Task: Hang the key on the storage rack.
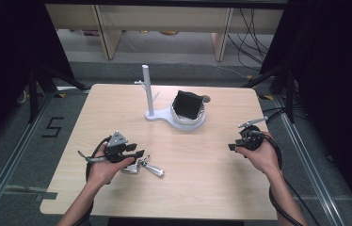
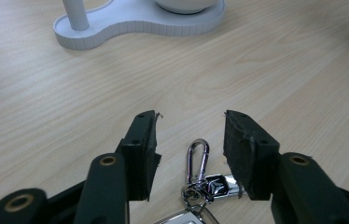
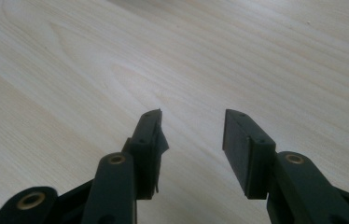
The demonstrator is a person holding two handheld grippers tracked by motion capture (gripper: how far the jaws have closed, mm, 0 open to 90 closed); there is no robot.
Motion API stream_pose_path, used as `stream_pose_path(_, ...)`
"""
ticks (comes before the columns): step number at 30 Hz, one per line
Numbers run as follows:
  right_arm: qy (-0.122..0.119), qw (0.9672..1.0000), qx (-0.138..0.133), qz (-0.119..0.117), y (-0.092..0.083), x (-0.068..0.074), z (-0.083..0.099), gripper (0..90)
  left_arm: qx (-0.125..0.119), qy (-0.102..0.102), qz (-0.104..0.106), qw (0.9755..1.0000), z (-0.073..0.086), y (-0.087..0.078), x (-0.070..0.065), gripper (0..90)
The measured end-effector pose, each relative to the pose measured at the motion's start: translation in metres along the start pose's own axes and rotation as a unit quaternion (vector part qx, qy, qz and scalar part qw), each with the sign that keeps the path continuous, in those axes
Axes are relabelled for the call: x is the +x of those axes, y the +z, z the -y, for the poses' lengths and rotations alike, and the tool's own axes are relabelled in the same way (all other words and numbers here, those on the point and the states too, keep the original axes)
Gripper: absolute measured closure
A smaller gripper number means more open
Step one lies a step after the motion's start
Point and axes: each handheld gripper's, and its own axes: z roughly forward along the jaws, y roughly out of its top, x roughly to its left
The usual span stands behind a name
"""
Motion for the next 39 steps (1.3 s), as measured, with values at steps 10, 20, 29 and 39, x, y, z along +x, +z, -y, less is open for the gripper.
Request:
stream_pose_path(10,-0.01,1.0,0.001,0.0,-0.002,-0.003,-0.006,58.1,0.062,0.015,0.01,0.9979,-0.013,0.011,-0.002,61.8)
stream_pose_path(20,-0.018,0.9998,0.002,-0.004,-0.003,0.001,-0.011,58.2,0.157,0.058,0.025,0.9855,-0.022,0.025,-0.005,68.4)
stream_pose_path(29,-0.014,0.9999,0.007,-0.005,-0.004,0.003,-0.012,58.2,0.218,0.06,0.025,0.9737,-0.033,0.037,-0.007,70.1)
stream_pose_path(39,-0.019,0.9998,0.001,-0.006,-0.002,0.003,-0.013,58.1,0.284,0.092,0.024,0.9543,-0.047,0.048,-0.008,71.0)
